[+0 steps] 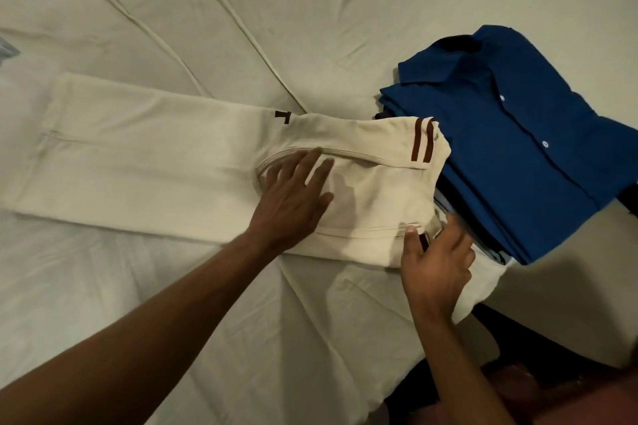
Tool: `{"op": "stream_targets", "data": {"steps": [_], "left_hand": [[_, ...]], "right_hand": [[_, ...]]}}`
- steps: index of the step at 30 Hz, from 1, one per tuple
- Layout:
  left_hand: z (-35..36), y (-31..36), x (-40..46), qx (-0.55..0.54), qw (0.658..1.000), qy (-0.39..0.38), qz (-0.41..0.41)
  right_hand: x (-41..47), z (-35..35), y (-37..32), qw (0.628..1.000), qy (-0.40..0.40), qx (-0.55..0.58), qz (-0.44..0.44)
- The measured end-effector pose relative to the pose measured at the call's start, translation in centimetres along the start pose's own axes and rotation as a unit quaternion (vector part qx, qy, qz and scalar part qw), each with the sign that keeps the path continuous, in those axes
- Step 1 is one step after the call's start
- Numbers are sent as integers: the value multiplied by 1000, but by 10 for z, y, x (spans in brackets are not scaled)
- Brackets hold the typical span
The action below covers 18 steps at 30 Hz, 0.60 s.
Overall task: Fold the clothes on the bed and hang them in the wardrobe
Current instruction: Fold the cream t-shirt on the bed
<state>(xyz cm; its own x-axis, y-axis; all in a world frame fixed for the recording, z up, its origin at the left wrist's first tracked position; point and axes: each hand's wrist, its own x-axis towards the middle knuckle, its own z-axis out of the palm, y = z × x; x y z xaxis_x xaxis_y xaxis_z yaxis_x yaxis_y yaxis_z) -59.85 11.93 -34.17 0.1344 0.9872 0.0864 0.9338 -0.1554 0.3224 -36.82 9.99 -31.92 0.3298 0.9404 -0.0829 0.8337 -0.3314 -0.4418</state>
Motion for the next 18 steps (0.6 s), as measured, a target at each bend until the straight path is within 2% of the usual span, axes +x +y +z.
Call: {"op": "stream_targets", "data": {"steps": [2,4,6,9,11,14,18], "left_hand": [[-8,22,31,-59,998,3,24],[-16,43,67,-85,995,8,45],[-21,61,106,-67,995,-3,67],[-24,78,152,5,988,-58,142],[-25,84,168,46,978,-90,185],[-29,90,178,77,971,-96,207],[-36,90,181,61,968,-99,223]], "right_hand": [[8,-1,0,996,-59,-4,60],[15,-5,-1,992,-113,-28,52],[25,-12,1,989,-147,-14,30],[36,-27,5,977,-186,73,72],[35,-34,8,968,-198,118,95],[28,-33,14,968,-195,125,96],[23,-23,15,971,-185,126,82]]}}
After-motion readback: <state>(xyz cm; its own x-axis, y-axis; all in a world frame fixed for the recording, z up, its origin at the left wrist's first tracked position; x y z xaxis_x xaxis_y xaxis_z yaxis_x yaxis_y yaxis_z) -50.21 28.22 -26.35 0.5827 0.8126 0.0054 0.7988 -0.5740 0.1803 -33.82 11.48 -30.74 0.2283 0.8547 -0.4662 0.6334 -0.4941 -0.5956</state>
